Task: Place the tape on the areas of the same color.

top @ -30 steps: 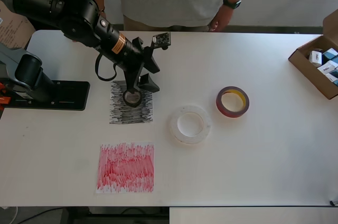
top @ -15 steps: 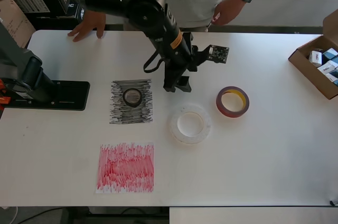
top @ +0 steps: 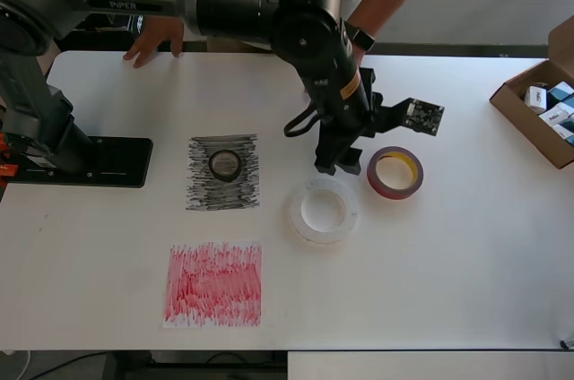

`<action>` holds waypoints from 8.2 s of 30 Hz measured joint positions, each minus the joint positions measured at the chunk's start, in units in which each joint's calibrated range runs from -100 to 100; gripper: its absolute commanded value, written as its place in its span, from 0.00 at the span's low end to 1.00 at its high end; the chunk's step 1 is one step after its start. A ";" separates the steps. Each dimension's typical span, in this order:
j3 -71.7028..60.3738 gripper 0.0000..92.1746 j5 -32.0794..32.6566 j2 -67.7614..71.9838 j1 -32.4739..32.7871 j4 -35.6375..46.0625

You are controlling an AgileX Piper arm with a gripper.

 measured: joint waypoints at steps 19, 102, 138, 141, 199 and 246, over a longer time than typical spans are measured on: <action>-0.32 0.78 -5.05 13.20 -0.64 -1.26; 24.71 0.78 -11.30 -4.73 13.66 -8.94; 21.66 0.78 -5.84 7.69 10.11 -13.26; 20.07 0.78 -5.84 7.69 10.43 -13.27; 16.79 0.78 -8.38 7.73 -3.94 -10.64; 16.79 0.00 -7.54 13.79 -4.05 -10.64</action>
